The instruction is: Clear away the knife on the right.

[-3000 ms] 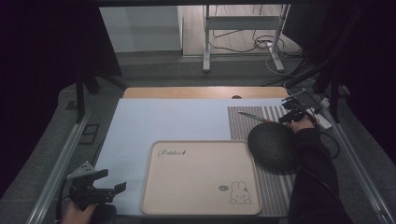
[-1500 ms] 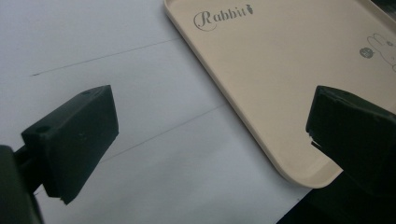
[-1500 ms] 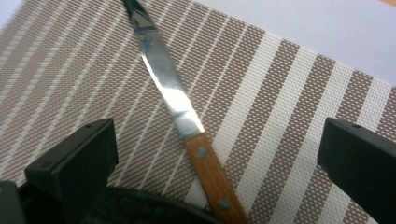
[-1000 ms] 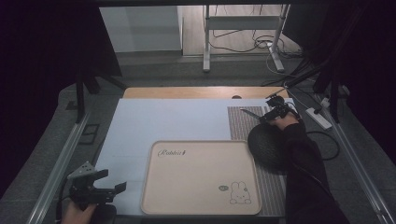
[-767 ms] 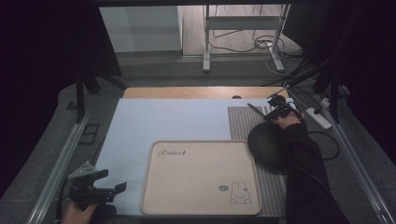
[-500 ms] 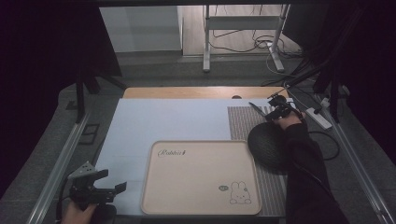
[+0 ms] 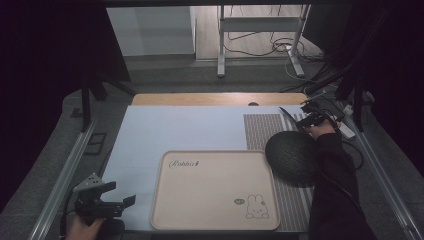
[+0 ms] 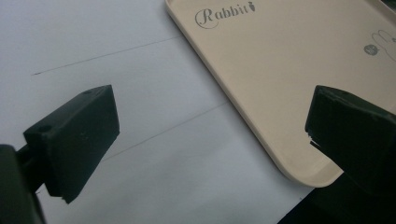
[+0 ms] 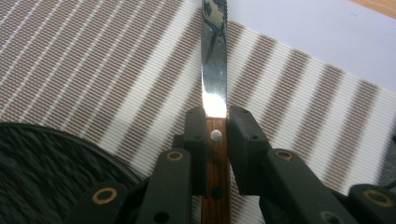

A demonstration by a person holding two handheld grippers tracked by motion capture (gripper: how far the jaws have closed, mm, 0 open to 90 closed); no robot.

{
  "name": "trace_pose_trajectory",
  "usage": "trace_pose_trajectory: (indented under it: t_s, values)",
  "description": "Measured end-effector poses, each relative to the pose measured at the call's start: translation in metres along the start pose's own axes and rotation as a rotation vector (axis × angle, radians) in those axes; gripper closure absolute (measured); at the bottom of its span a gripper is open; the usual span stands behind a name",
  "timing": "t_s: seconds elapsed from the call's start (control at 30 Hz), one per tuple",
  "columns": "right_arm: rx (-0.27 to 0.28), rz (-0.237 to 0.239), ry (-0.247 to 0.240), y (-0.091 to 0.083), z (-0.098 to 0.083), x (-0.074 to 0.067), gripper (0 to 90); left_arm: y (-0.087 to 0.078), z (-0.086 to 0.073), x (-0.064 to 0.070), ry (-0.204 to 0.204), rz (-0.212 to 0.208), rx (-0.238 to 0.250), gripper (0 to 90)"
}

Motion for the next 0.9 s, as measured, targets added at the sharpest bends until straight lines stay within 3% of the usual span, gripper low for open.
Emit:
trace_pose_trajectory:
  t_s: [0.2, 0.4, 0.9]
  values:
    - [0.019, -0.008, 0.037, -0.014, -0.009, 0.012, 77.6, 0.0, 0.0, 0.0, 0.001, 0.001, 0.0, 2.7]
    - [0.03, -0.016, 0.044, -0.028, -0.012, 0.014, 77.6, 0.0, 0.0, 0.0, 0.001, 0.001, -0.001, 2.8]
    - [0.02, 0.035, 0.014, -0.041, -0.014, -0.019, 77.6, 0.0, 0.0, 0.0, 0.002, 0.0, -0.003, 2.7]
Point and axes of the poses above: each handheld gripper's, and its own axes: y roughly forward along the jaws, z roughly out of its top, x roughly to its right, the point moved 5 cm from there along y, roughly forward along the jaws, and after that the axes turned 10 degrees about z, right-handed, at the moved point
